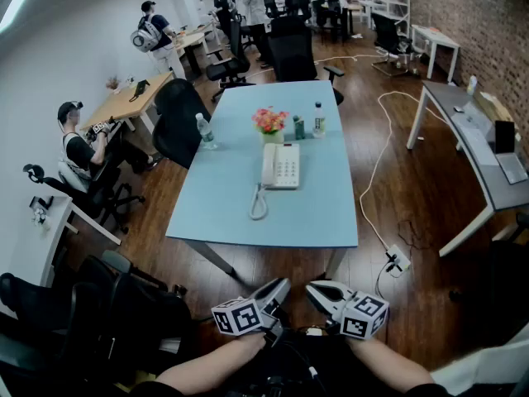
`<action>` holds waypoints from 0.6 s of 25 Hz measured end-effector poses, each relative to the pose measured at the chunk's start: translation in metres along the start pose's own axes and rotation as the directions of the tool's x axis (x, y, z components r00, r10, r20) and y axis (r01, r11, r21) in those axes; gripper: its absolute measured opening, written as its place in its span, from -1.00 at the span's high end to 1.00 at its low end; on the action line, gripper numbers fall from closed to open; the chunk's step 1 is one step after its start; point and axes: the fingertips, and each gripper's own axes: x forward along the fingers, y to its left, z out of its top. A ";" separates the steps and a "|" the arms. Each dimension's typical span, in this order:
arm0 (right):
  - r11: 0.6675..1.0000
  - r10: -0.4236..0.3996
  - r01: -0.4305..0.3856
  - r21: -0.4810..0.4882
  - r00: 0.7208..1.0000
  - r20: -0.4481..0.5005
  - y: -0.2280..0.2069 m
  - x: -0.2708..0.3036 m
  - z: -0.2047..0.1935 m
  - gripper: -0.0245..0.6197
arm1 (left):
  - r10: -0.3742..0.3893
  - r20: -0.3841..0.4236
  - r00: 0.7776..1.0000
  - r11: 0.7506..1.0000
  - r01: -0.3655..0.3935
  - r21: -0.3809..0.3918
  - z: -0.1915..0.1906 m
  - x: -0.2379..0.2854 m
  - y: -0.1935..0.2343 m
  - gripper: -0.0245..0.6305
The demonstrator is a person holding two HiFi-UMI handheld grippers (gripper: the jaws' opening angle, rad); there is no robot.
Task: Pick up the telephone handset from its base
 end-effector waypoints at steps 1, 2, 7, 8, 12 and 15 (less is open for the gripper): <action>1.000 0.003 -0.003 0.000 1.000 0.002 0.001 0.002 0.001 0.87 | 0.001 0.001 1.000 1.000 -0.001 0.000 0.001 -0.001 0.001 0.71; 1.000 0.006 -0.006 0.000 1.000 0.004 0.002 0.003 0.001 0.87 | 0.002 0.002 1.000 1.000 -0.002 0.000 0.002 -0.002 0.002 0.71; 1.000 0.020 -0.020 0.013 1.000 0.008 0.001 0.012 0.001 0.87 | 0.014 0.011 1.000 1.000 -0.014 0.008 0.009 -0.006 0.008 0.71; 1.000 0.024 -0.025 0.019 1.000 0.009 0.001 0.014 0.001 0.87 | 0.020 0.015 1.000 1.000 -0.021 0.011 0.010 -0.008 0.009 0.71; 0.999 0.044 -0.045 0.030 0.999 0.019 0.002 0.029 0.002 0.87 | 0.048 0.023 0.999 0.998 -0.049 0.045 0.025 -0.012 0.018 0.71; 0.998 0.042 -0.043 0.038 0.999 0.026 -0.005 0.039 0.007 0.87 | 0.068 0.006 0.998 0.997 -0.068 0.046 0.034 -0.008 0.028 0.70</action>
